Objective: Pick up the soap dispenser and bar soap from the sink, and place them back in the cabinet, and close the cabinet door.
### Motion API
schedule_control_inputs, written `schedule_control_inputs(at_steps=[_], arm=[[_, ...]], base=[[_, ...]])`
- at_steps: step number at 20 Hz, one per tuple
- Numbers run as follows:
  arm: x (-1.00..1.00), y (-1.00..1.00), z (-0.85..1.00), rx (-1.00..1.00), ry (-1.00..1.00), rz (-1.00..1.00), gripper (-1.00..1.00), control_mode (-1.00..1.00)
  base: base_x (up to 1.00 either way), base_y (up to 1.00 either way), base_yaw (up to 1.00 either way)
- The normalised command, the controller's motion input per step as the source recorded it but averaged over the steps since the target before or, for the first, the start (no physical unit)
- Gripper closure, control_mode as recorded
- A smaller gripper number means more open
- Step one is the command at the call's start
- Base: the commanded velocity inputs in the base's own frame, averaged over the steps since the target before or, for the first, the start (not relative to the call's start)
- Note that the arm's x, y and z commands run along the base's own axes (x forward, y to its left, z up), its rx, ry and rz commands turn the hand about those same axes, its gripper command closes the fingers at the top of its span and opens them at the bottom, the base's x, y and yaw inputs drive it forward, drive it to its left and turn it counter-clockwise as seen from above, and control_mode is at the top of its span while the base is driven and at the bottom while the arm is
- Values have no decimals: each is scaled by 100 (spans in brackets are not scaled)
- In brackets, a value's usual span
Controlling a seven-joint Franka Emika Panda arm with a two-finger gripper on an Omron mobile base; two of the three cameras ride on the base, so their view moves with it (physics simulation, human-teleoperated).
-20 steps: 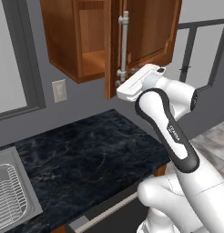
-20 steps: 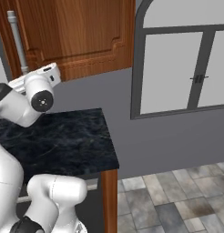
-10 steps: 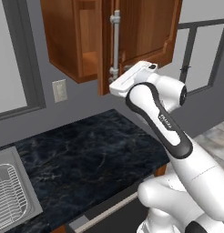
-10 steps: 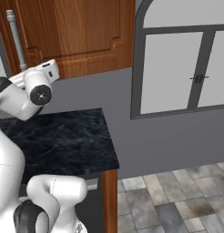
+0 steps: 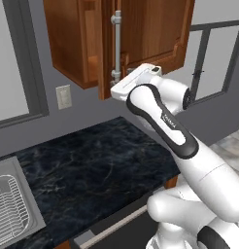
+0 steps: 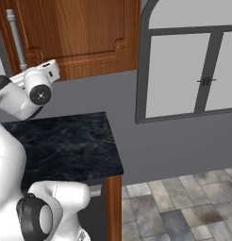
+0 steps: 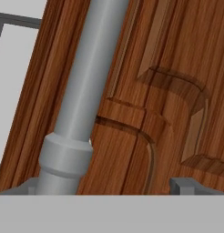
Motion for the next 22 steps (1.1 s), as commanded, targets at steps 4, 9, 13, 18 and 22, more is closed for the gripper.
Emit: schedule_control_inputs(at_steps=[4, 9, 13, 18, 22], arm=[[30, 0, 0, 0, 0, -4, -100, -100], [30, 0, 0, 0, 0, -5, -100, -100], [29, 0, 0, 0, 0, -4, -100, -100], [29, 0, 0, 0, 0, -3, -100, -100], [26, 0, 0, 0, 0, -3, -100, -100]], base=[[0, 0, 0], [0, 0, 0], [0, 0, 0], [0, 0, 0], [0, 0, 0]])
